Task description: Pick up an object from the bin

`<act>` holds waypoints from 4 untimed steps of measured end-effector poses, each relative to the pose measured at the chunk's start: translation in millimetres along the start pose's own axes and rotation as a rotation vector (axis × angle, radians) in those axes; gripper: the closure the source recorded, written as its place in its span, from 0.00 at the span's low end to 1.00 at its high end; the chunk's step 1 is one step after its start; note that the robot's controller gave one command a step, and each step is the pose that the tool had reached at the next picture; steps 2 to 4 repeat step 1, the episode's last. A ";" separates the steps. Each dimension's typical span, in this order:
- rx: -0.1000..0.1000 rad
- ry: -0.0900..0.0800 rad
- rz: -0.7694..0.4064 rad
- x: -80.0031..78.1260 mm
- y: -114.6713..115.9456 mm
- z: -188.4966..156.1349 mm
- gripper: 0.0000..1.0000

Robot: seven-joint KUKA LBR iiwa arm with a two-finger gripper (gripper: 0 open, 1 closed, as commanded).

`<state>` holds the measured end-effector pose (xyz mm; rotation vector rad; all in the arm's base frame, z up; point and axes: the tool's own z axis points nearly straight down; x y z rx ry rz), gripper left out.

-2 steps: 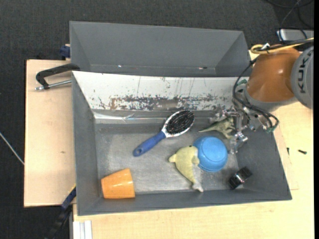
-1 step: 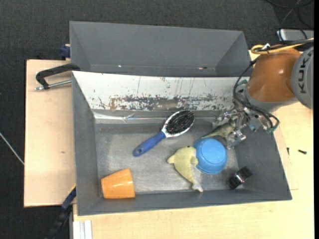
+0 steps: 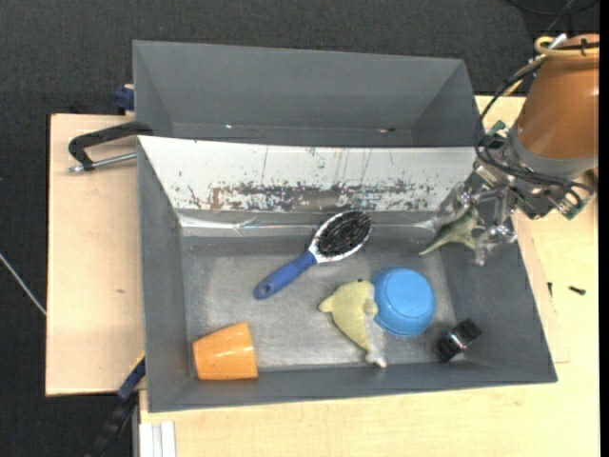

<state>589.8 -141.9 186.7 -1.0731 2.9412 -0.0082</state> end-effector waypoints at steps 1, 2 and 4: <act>0.003 -0.002 0.026 -8.9 -12.4 -70.2 1.00; 0.003 -0.002 0.026 -8.9 -12.4 -70.2 1.00; 0.003 -0.002 0.026 -8.9 -12.4 -70.2 1.00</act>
Offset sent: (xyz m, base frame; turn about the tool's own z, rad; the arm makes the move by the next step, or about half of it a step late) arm 0.0109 -0.0039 0.0643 0.0241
